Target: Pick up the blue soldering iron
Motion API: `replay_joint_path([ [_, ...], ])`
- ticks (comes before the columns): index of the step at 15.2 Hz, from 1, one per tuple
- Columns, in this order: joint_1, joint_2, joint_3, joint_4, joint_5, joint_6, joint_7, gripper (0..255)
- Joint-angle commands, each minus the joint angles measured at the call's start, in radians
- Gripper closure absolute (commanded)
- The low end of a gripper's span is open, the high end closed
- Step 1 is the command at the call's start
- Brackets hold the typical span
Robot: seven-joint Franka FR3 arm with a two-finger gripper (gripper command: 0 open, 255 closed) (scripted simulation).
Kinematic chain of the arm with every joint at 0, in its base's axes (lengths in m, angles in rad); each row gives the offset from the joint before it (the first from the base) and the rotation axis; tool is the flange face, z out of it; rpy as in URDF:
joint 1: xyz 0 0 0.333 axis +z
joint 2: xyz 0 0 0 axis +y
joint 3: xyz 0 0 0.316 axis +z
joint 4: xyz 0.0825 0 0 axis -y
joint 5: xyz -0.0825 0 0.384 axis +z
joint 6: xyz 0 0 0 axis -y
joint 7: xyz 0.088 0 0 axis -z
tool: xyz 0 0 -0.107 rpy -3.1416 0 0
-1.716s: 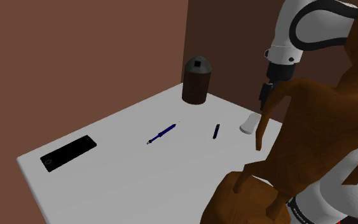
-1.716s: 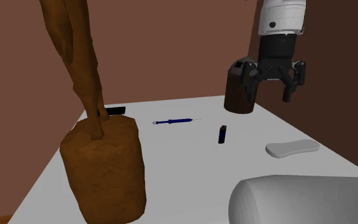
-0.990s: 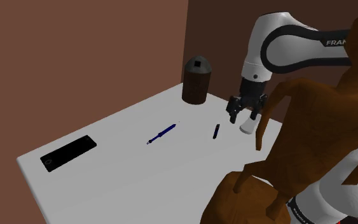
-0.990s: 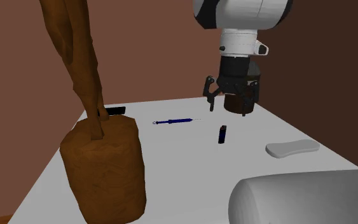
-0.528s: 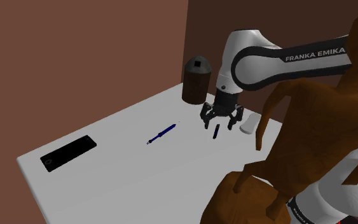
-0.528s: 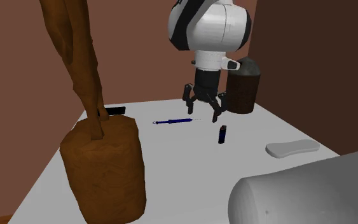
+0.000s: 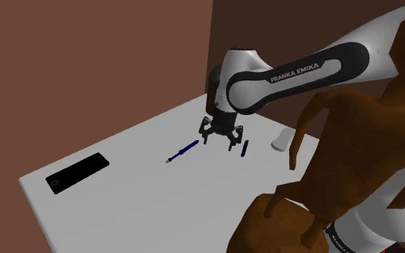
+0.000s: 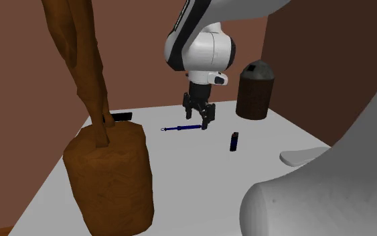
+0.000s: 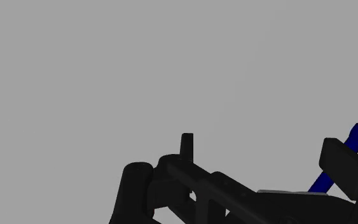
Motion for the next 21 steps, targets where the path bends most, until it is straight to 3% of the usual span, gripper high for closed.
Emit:
replay_joint_path([
  [1, -0.013, 0.071, 0.027, 0.045, -0.034, 0.043, 0.118, 0],
  [6, -0.02, 0.279, 0.045, 0.187, -0.179, 0.128, 0.403, 0],
  [11, 0.023, 0.46, -0.003, 0.345, -0.312, 0.164, 0.646, 0],
  [20, 0.04, 0.523, -0.024, 0.317, -0.354, 0.249, 0.672, 0],
  [21, 0.039, 0.523, -0.024, 0.315, -0.354, 0.252, 0.671, 255],
])
